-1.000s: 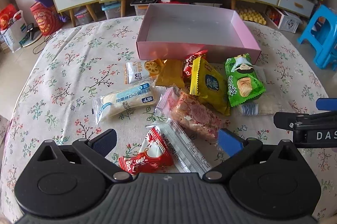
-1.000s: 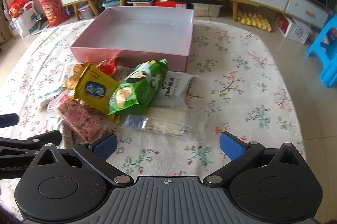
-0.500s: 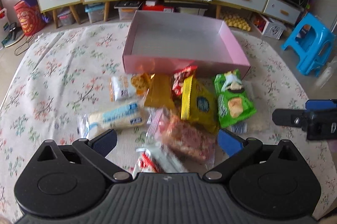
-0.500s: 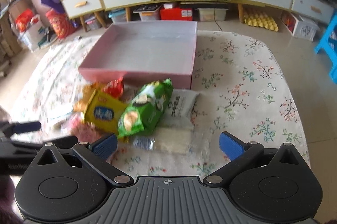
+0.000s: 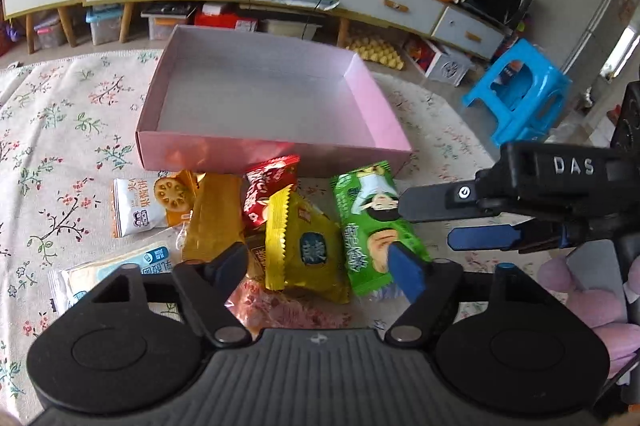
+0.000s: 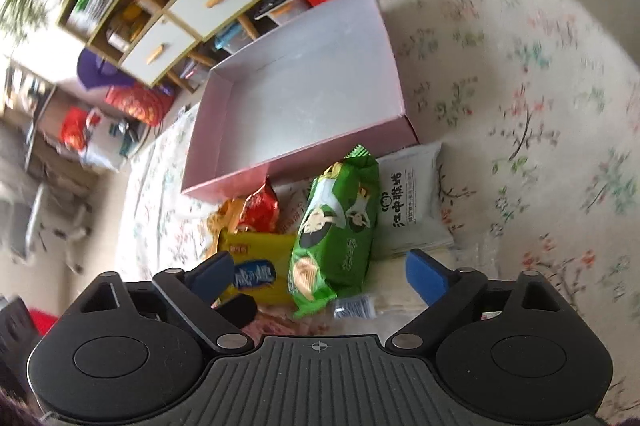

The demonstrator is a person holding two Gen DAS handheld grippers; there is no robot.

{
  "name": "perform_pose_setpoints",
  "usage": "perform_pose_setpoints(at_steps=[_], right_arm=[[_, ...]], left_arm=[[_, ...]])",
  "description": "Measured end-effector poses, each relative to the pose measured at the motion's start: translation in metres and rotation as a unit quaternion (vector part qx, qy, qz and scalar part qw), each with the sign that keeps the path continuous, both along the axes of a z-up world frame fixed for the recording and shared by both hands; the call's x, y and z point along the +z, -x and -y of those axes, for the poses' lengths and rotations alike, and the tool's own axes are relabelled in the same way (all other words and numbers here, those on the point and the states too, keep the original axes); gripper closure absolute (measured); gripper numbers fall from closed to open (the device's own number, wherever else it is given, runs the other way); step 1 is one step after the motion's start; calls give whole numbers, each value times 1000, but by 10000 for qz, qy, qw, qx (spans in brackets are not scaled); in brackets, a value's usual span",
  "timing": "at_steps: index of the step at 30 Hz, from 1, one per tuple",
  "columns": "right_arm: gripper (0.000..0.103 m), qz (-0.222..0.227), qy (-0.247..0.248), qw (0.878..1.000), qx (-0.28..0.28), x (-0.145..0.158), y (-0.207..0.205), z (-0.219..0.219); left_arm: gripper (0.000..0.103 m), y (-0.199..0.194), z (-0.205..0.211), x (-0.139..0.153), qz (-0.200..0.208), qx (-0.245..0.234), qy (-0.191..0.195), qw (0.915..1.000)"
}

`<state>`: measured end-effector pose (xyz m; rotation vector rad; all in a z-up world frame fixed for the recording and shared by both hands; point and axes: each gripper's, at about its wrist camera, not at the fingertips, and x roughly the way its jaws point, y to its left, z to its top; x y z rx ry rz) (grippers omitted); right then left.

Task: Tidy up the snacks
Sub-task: 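Grasp the green chip bag with the right gripper while the left grasps the yellow pack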

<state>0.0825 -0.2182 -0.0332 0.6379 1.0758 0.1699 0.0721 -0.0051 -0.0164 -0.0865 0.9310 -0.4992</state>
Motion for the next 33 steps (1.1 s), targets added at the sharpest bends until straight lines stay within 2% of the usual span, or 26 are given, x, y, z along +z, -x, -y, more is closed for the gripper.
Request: perform_pose_setpoints(at_steps=[5,8,12,17,19,24,29,33], right_arm=[[21,-165,-209,9996,-61,-11,-9,0],[30,-179,-210,9996,-44,-16,-13,-4],[42,-224,-146,9996,-118,-23,-18,-5],[48,-299,-103,9993,-179,-34,-20,-4],[58,-255,-175,9994,-155,-34,-19,-5],[59,-73,119,9999,7,-27,-16,-13],[64,-26,-8,10000,57,-20,-13,-8],[64,-21,-54,9999,108,-15,-11,-8]], left_arm=[[57,-12,-6,-7,-382,161,207,9989],[62,-17,-8,-14,-591,244,332,9974],[63,-18,-7,-16,-593,302,283,9974],[64,-17,-4,-15,-523,346,221,9978],[71,-18,-3,-17,-476,400,152,9980],[76,-18,-7,-17,-520,472,302,9971],[84,-14,-14,-10,-438,501,426,9969],[85,-11,-19,-6,-381,526,452,9969]])
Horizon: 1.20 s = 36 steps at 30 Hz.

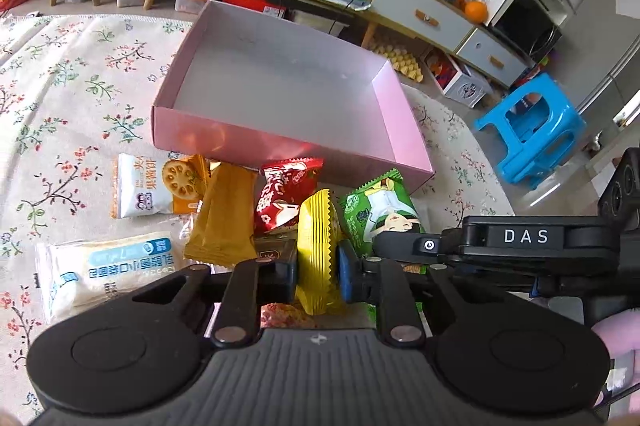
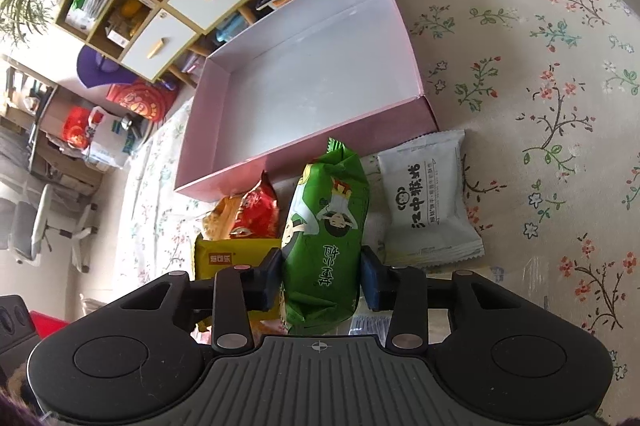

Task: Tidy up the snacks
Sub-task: 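Grasp the green chip bag with the right gripper while the left grasps the yellow pack, then lift both snacks into the pink box and open both grippers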

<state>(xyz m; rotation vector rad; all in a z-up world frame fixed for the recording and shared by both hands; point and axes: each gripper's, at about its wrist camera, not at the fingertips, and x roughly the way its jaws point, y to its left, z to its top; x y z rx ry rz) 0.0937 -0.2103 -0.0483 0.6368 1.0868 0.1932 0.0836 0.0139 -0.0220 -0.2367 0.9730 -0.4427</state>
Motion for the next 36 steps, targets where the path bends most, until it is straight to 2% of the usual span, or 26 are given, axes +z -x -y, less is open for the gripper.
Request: perform_pose_setpoints(at_steps=[10,21,24,29,32,36], right_arm=[[64,128,-328,9994,-47,17,4,7],[64,569,-501,9968,-250,42,0,21],[64,689,-418,9962,-343,48,-9,24],[64,1004,-170,9941,-364,51,-34,29],[64,1203,71,9920,-367,45,-51,29],[64,1402,474,9884,-332,29,-72,24]], left_arm=[[86,3,-9,10,68,169,112,9998],[86,-4,-17,30,489,501,280,9972],[86,-14,-18,38,642,615,350,9954],[86,-38,-12,42,1155,834,63,9898],[86,-54,-8,31,1448,902,-89,9853],[86,-73,-5,7,1602,924,-85,9827]])
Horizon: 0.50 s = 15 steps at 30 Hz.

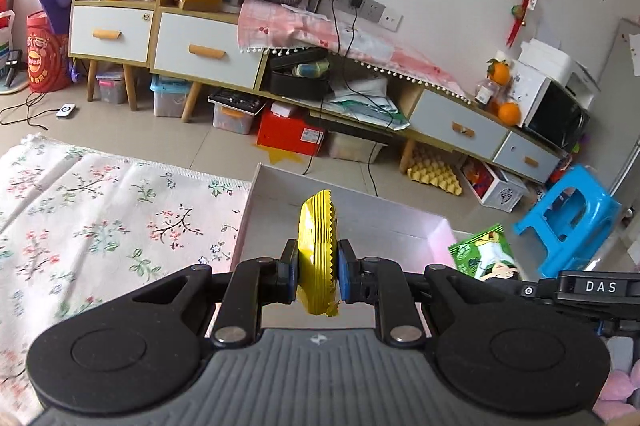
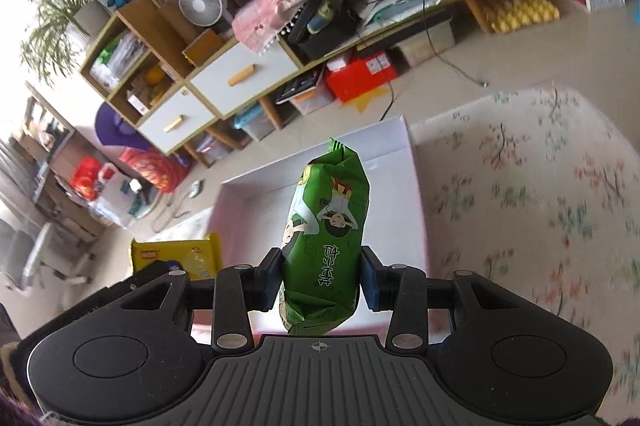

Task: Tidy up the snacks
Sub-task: 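Lift both snacks into the pink box and open both grippers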

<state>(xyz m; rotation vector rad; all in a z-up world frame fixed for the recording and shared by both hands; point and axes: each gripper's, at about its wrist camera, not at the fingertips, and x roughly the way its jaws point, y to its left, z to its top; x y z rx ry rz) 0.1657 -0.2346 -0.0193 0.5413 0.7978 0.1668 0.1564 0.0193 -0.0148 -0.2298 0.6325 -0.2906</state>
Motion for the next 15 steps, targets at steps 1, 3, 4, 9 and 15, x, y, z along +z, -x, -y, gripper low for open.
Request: perform_pose_setpoints(at_steps=[1,3,4,9,15], right_arm=[[64,-4,76,10000,-15,-6,-4,0],[64,-27,215,9998,-3,-16,-10,-1],[64,-41,308,9995,15,-22,-13,-1],[64,-8,560,9983,149,-34,-17,-7],[64,-153,665,9973,255,-31,-18,-9]], left_arm=[[86,-4,1,-5,1,4,-34,10000],[86,-7,2,-16,-88,14,-200,9998],[86,-8,3,-21,-148,1,-331,9993],[85,0,-5,-20,-169,-207,-367,9990],[84,6,-14,-21,-703,-312,-129,9969]])
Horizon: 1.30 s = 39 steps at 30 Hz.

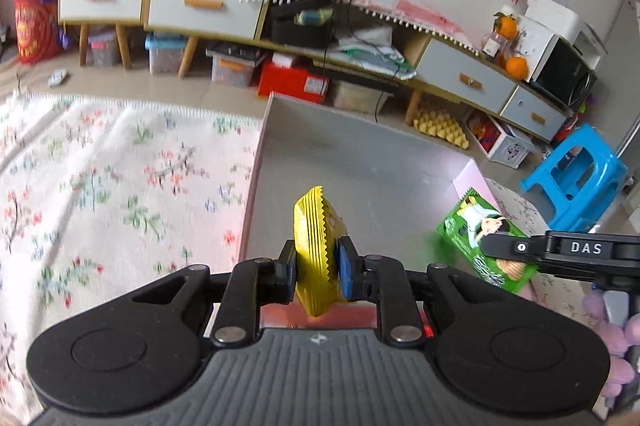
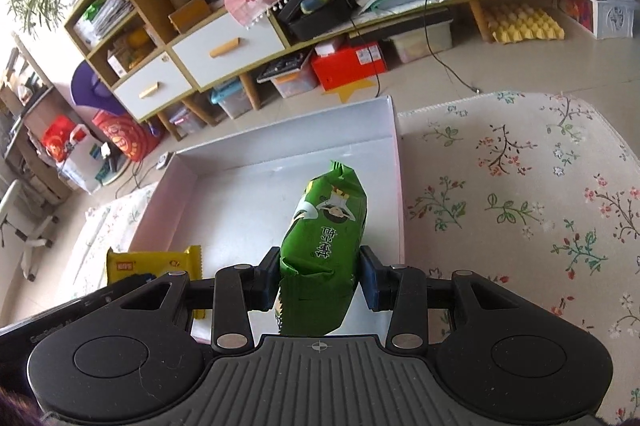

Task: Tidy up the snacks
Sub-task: 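Lift both snacks into the pink box and open both grippers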

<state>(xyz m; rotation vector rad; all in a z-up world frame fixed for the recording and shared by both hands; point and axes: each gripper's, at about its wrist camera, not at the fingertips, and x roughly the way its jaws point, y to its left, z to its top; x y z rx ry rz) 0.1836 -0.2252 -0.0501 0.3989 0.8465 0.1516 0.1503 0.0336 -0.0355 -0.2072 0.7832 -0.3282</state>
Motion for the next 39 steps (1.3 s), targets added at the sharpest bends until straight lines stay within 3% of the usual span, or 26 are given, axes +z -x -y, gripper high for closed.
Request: perform_pose_setpoints(at_steps=[10,14,17,21,27,32,33,36,39], right_arm=[[66,-909,289,9949,316,-7,2,-10],[66,-1015,299,9938,338,-3,4,-9],[66,-938,347,9945,308,-2,4,-10],[66,-784,399,9957,281,-2,3,-12],[66,-669,313,9970,252,-5,0,-12],[60,-633,135,9978,129,-1,1,-9],[54,-606,62,9981,104,2,3,-7],[38,-488,-86,9988,33,11,7,-4],[33,-455,-187,9988,-44,19,13,-3]], left_arm=[[84,2,-2,1,-674,-22,213,9975],[84,3,-1,4,-854,-83,138,9962],[85,0,-2,3,-727,-70,226,9971],[85,-1,3,1,-168,31,172,9997],[84,-10,7,-7,-26,208,376,9991],[71,-6,10,-6,-13,258,188,9995],[68,-3,9,-5,13,261,151,9995],[49,3,7,0,61,231,29,9997],[34,8,8,8,129,205,-55,9997]])
